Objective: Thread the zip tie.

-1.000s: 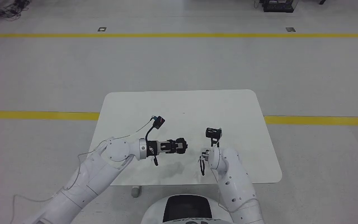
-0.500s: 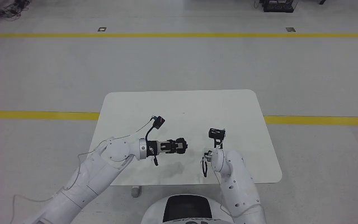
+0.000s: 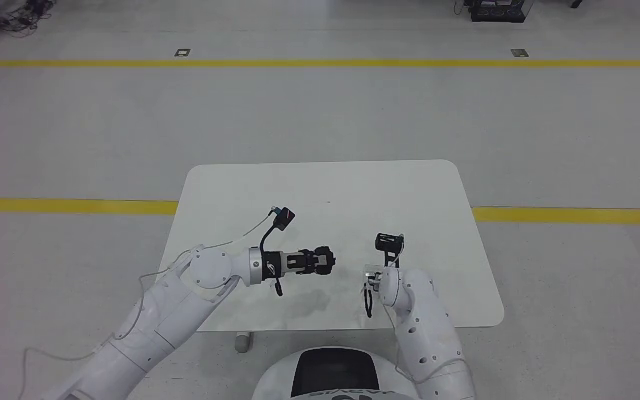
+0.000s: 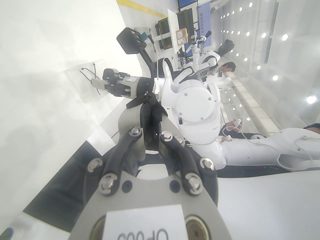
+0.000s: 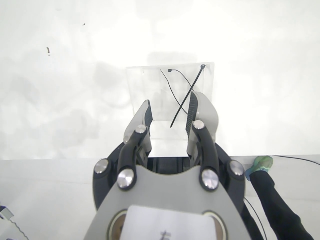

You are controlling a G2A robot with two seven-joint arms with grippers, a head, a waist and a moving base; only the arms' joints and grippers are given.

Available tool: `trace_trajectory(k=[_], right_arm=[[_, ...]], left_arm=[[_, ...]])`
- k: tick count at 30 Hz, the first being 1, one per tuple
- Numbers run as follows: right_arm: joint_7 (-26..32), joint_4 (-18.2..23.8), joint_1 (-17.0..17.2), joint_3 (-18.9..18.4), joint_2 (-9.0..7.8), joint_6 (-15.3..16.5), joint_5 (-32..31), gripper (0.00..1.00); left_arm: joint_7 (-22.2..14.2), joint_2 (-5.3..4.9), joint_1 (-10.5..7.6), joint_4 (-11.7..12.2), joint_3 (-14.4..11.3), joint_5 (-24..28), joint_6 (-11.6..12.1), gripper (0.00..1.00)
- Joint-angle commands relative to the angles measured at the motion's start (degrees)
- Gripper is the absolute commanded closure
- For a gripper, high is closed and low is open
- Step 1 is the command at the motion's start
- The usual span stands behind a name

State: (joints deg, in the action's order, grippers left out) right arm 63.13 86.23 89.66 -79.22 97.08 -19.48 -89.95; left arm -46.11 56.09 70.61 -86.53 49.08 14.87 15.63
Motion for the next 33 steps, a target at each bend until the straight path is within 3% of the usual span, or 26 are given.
trace_trajectory(k=[1,22,28,31,33], right_arm=[[-0.2,-0.9,-0.5,0.3,-0.14,0.0,0.0,0.66],[1.6,-6.9,-4.4,1.5,-1.99,0.0,0.0,0.67],[1.7,-7.7,-4.7,1.8,-2.07,0.0,0.0,0.91],[1.6,-7.9,-4.8,1.9,-2.09,0.0,0.0,1.00],[1.5,-7.9,-4.8,2.0,-2.10,0.0,0.0,1.00]], left_arm=[[0.0,0.00,0.00,0.0,0.0,0.0,0.0,1.00],[0.0,0.00,0.00,0.0,0.0,0.0,0.0,1.00],[0.0,0.00,0.00,0.0,0.0,0.0,0.0,1.00],[0.0,0.00,0.00,0.0,0.0,0.0,0.0,1.00],[0.0,0.00,0.00,0.0,0.0,0.0,0.0,1.00]])
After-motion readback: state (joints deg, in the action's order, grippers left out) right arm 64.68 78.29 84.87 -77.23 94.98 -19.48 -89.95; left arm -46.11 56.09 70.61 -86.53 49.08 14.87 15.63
